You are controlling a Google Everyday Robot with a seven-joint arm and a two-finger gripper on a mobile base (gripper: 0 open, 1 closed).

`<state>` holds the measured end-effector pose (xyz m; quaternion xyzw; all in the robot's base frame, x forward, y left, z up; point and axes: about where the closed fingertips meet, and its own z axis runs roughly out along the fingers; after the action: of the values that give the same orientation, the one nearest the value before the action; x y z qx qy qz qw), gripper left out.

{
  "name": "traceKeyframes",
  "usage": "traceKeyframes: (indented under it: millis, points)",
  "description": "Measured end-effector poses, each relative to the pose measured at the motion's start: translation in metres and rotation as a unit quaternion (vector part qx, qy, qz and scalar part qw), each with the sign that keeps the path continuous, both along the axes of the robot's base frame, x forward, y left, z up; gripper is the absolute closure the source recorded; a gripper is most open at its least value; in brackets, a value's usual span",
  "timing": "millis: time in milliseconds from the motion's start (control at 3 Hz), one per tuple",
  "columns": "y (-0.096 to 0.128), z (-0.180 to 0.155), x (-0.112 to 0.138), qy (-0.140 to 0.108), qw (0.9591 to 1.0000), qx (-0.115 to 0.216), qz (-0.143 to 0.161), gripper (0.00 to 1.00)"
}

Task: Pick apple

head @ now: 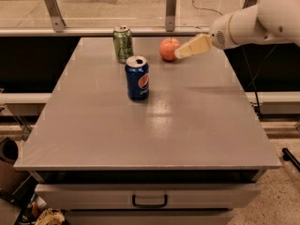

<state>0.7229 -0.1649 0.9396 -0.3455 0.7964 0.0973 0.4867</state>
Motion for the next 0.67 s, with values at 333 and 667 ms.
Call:
traceKeyframes:
  millis: [333, 667]
  points:
    - [0.012, -0.013, 0.023, -0.003, 1.0, 0.005, 0.003, 0.0]
    - [0.025, -0.026, 0.045, -0.004, 0.9997, 0.018, 0.012, 0.0]
